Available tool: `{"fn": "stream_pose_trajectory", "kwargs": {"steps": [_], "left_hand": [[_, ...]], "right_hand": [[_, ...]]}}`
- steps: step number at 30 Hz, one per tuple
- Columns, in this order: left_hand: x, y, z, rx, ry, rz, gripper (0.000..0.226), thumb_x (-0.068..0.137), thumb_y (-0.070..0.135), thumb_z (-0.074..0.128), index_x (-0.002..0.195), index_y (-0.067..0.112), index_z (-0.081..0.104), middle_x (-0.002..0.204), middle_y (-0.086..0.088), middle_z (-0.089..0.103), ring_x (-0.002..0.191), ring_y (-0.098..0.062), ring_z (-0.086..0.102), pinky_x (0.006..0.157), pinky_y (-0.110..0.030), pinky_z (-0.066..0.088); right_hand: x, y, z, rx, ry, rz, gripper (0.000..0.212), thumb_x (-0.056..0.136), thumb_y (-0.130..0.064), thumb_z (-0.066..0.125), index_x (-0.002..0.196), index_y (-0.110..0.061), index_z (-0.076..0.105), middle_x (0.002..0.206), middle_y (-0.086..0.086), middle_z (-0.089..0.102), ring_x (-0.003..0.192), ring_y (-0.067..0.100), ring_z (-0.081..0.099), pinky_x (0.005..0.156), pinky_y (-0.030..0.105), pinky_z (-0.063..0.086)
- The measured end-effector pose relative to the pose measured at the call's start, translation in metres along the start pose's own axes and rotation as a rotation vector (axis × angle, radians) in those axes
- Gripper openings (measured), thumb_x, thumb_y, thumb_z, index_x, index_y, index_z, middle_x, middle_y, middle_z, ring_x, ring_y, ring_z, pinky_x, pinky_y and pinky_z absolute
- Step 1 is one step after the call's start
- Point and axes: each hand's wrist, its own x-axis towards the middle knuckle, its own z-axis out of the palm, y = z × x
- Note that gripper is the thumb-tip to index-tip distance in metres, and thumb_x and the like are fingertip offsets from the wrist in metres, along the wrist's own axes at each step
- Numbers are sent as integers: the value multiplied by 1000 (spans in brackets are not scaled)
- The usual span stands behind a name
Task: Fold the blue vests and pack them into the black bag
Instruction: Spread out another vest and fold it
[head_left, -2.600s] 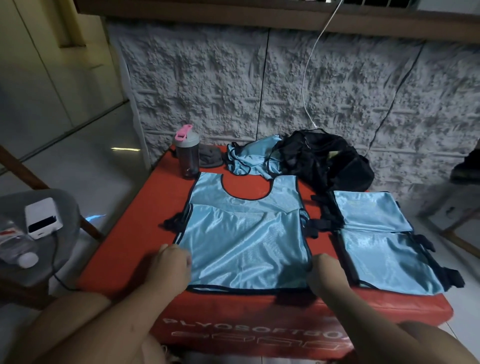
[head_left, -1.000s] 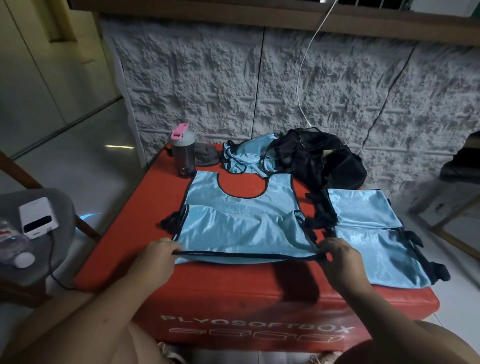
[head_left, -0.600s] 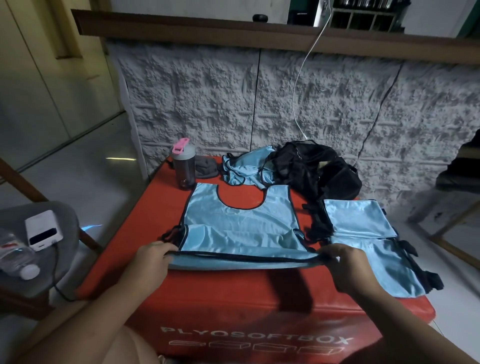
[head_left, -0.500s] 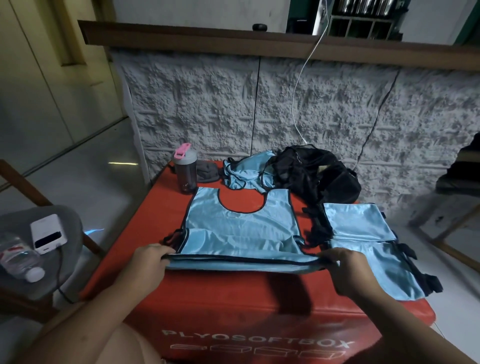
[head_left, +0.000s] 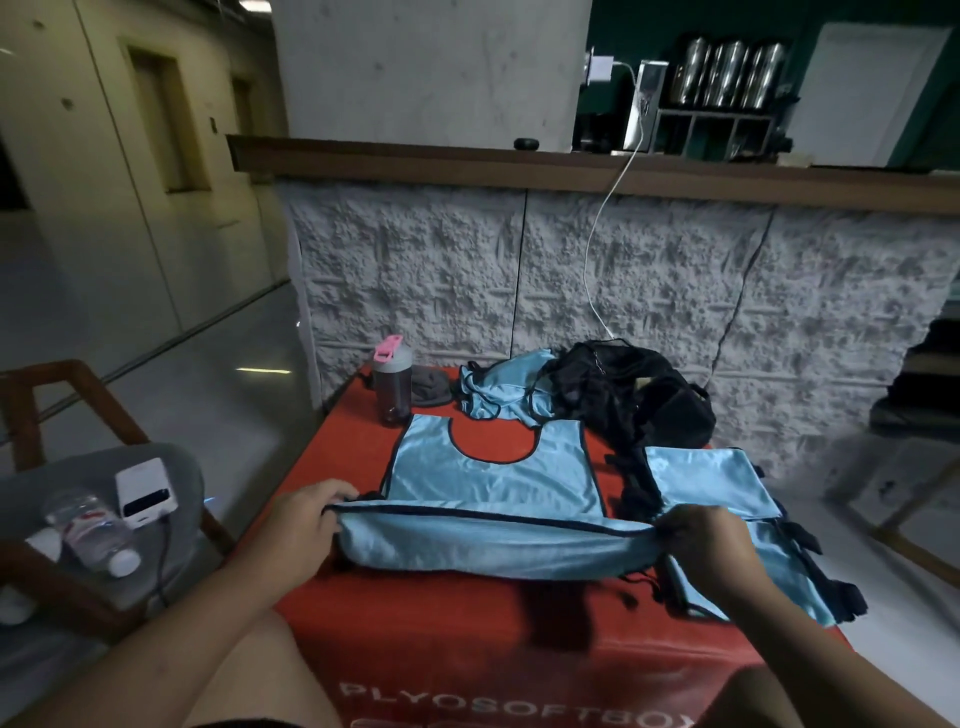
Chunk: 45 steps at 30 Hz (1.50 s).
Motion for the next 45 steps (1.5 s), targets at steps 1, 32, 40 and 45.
{"fn": "stream_pose_trajectory", "kwargs": {"steps": [1, 32, 40, 45], "left_hand": [[1, 4, -3, -15, -11, -12, 47, 84, -12, 59, 101, 31, 66, 92, 9, 72, 76, -3, 70, 81, -27, 55], [9, 47, -66, 55, -168, 37, 38, 86, 0, 68, 81, 38, 65, 78, 13, 70, 75, 0, 64, 70, -21, 47], [39, 42, -33, -106, -95, -51, 24, 95, 1, 58, 96, 25, 58, 81, -12, 64, 51, -12, 59, 53, -30, 53], [76, 28, 5, -226, -62, -144, 15, 96, -5, 57, 99, 10, 55, 79, -24, 57, 39, -21, 54, 39, -24, 45]], "right_hand": [[-1, -1, -5, 15, 2, 1, 26, 67, 1, 82, 78, -22, 83, 77, -4, 78, 78, 21, 73, 61, 9, 36], [-25, -33, -78, 502, -343, 145, 11, 57, -6, 67, 50, -11, 62, 58, 6, 52, 61, 18, 50, 61, 33, 44], [11, -24, -48, 842, -318, 302, 22, 77, 11, 65, 65, -7, 61, 67, 13, 52, 67, 28, 53, 74, 42, 44], [47, -7, -15, 1073, -342, 386, 35, 86, 6, 61, 58, -14, 59, 65, 10, 50, 60, 23, 49, 65, 37, 38]]}}
